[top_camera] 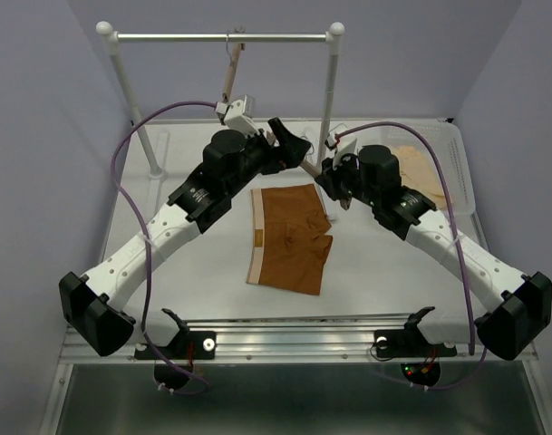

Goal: Clip the underwear to the hanger

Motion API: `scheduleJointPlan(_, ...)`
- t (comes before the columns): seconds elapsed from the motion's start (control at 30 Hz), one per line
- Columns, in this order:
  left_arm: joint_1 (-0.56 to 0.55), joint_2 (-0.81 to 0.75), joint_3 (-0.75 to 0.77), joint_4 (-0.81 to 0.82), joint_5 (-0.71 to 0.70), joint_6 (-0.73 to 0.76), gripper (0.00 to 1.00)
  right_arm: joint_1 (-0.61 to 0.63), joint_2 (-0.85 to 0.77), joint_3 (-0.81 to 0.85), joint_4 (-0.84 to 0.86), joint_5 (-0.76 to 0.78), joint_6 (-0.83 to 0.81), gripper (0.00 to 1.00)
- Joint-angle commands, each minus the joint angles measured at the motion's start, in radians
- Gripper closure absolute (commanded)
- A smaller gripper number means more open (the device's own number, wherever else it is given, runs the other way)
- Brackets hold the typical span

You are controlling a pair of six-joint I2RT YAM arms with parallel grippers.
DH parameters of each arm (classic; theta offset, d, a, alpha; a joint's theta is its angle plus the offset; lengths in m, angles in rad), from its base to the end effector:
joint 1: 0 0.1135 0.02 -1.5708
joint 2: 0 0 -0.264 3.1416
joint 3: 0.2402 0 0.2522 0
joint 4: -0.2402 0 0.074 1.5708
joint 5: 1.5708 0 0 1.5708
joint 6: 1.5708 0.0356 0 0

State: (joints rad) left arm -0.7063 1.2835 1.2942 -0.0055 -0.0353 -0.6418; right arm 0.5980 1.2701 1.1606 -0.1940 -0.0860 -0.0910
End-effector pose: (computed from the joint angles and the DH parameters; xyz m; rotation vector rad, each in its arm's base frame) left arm 0.2283 -0.1932 0.4299 0.0241 1.6611 -1.0192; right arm 0.2432 0.1694 0.3658 -0.6962 1.7631 0.4280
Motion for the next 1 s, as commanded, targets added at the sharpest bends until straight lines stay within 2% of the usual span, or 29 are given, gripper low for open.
scheduleJointPlan(0.0, -0.018, 0.051, 0.121, 0.09, -0.012, -0.006, 0.01, 0.028, -0.031, -0.009, 0.065, 0.006, 0.036, 0.99)
scheduleJointPlan(0.13, -0.03, 0.109, 0.171, 0.073, -0.028, -0.007, 0.02, 0.051, -0.02, -0.002, 0.062, 0.025, 0.031, 0.99)
scheduleJointPlan(0.23, -0.036, 0.148, 0.206, 0.029, -0.048, -0.009, 0.06, 0.069, -0.014, 0.007, 0.059, 0.046, 0.022, 0.99)
scheduleJointPlan(0.3, -0.041, 0.168, 0.223, 0.007, -0.067, -0.01, 0.16, 0.069, -0.012, 0.008, 0.059, 0.054, 0.02, 0.99)
scheduleJointPlan(0.4, -0.047, 0.172, 0.234, -0.028, -0.093, -0.012, 0.26, 0.079, -0.008, 0.01, 0.061, 0.081, 0.017, 0.99)
scheduleJointPlan(0.43, -0.053, 0.172, 0.234, -0.033, -0.1, -0.012, 0.35, 0.088, -0.005, 0.01, 0.061, 0.081, 0.014, 0.99)
scheduleJointPlan(0.47, -0.056, 0.172, 0.234, -0.036, -0.113, -0.015, 0.39, 0.088, -0.003, 0.008, 0.061, 0.081, 0.011, 0.99)
scheduleJointPlan(0.63, -0.062, 0.185, 0.246, -0.07, -0.15, -0.029, 0.49, 0.12, 0.003, 0.002, 0.064, 0.083, -0.003, 0.99)
scheduleJointPlan(0.73, -0.065, 0.192, 0.249, -0.08, -0.146, -0.029, 0.67, 0.129, 0.009, 0.004, 0.064, 0.144, 0.0, 0.99)
scheduleJointPlan(0.77, -0.067, 0.195, 0.251, -0.083, -0.144, -0.029, 0.84, 0.129, 0.012, 0.004, 0.064, 0.156, 0.002, 0.99)
scheduleJointPlan(0.8, -0.067, 0.195, 0.251, -0.088, -0.143, -0.03, 0.94, 0.129, 0.012, 0.004, 0.064, 0.173, 0.005, 0.99)
scheduleJointPlan(0.83, -0.067, 0.195, 0.249, -0.088, -0.141, -0.027, 1.0, 0.129, 0.014, 0.002, 0.064, 0.18, 0.01, 0.99)
scheduleJointPlan(0.9, -0.067, 0.195, 0.246, -0.08, -0.132, -0.018, 1.0, 0.129, 0.011, -0.002, 0.067, 0.19, 0.026, 0.96)
scheduleJointPlan(0.93, -0.067, 0.195, 0.243, -0.077, -0.127, -0.01, 1.0, 0.129, 0.008, -0.006, 0.068, 0.193, 0.034, 0.92)
scheduleJointPlan(0.97, -0.067, 0.194, 0.238, -0.068, -0.109, 0.013, 1.0, 0.129, 0.005, -0.01, 0.071, 0.196, 0.045, 0.83)
